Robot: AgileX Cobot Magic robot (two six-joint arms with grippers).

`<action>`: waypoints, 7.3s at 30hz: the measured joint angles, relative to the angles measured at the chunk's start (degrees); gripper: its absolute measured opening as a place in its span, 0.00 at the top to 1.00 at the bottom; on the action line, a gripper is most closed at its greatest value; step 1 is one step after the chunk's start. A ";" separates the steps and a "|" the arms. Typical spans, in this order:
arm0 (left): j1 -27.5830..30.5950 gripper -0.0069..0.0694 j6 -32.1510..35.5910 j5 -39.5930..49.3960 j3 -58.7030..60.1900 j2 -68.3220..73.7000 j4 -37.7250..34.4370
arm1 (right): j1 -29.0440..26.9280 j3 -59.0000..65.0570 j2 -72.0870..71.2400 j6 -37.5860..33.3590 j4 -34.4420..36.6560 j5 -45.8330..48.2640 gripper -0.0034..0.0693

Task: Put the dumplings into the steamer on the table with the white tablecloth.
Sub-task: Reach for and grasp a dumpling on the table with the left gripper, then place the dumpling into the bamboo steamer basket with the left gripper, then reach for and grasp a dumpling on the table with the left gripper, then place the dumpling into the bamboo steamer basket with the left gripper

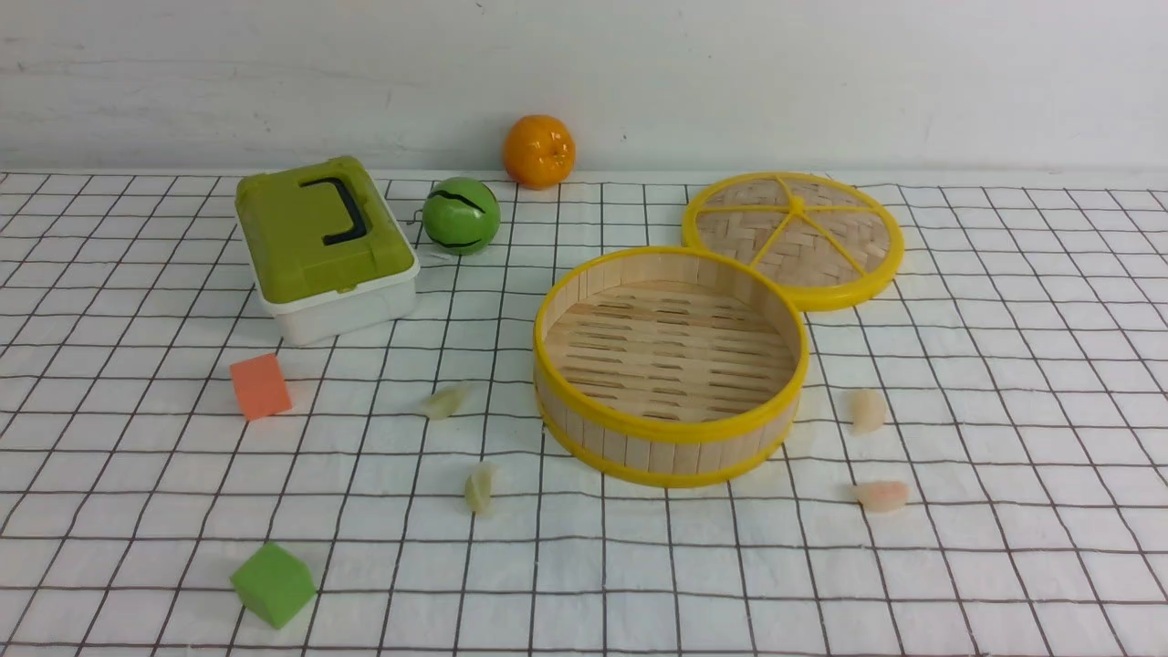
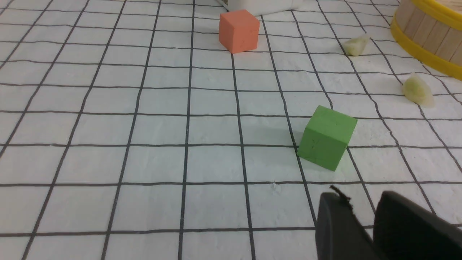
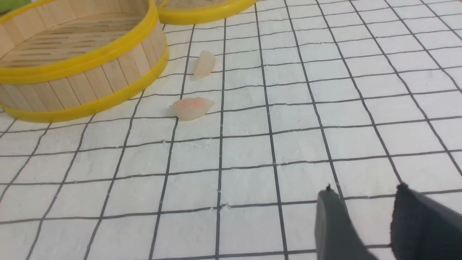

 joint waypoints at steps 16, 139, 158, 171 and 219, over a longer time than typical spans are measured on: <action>0.00 0.69 0.00 0.00 0.00 0.00 0.00 | 0.00 0.00 0.00 0.00 0.00 0.00 0.62; -14.23 0.65 -5.18 42.87 -125.06 125.33 -7.41 | 13.13 -35.63 60.69 -44.79 35.28 12.31 0.92; -24.34 0.65 -19.94 29.96 -126.94 136.91 4.57 | 13.13 -35.63 60.69 -44.85 38.86 12.14 0.90; -24.34 0.35 -20.26 38.92 -130.27 133.05 4.65 | 13.13 -35.63 60.69 -45.00 39.67 12.14 0.90; -23.32 0.71 -16.58 37.26 -100.67 112.41 6.06 | 13.24 -35.63 60.69 -46.27 41.14 12.56 0.84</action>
